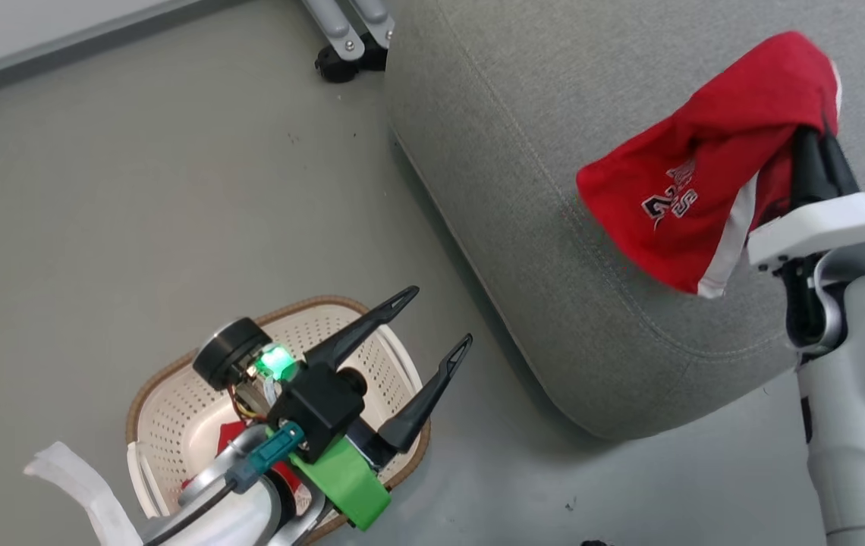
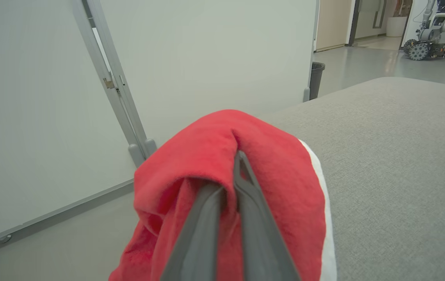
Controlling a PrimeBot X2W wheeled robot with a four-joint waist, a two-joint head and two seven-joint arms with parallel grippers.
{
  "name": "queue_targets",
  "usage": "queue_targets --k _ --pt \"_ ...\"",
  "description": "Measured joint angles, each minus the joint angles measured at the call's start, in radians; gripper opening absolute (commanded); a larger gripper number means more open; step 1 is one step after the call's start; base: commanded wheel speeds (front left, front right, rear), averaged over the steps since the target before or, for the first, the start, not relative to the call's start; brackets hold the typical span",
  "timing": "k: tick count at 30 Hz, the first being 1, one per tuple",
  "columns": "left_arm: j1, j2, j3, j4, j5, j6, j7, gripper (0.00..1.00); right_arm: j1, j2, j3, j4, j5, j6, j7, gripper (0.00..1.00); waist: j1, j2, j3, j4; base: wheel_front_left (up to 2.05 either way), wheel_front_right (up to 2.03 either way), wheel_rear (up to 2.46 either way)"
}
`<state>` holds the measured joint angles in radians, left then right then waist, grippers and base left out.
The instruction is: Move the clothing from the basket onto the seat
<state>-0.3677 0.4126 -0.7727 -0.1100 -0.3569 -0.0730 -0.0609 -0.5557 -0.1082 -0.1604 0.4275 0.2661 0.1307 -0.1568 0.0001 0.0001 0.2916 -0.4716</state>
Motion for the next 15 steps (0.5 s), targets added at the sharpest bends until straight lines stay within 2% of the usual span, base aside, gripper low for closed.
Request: queue_targets --k 9,15 --pt "-0.089 0.034 0.02 -0.058 0.035 -0.009 0.024 1.0 -0.205 -0.083 -0.115 0.129 0.024 0.0 -0.032 0.0 0.0001 0.0 0.129 0.047 0.0 0.0 0.0" --pt "-0.144 0.049 0.033 -0.078 0.051 -0.011 0.029 1.0 -0.296 -0.133 -0.192 0.26 0.024 0.0 -0.055 0.0 0.0001 0.0 0.217 0.089 0.0 0.0 0.0"
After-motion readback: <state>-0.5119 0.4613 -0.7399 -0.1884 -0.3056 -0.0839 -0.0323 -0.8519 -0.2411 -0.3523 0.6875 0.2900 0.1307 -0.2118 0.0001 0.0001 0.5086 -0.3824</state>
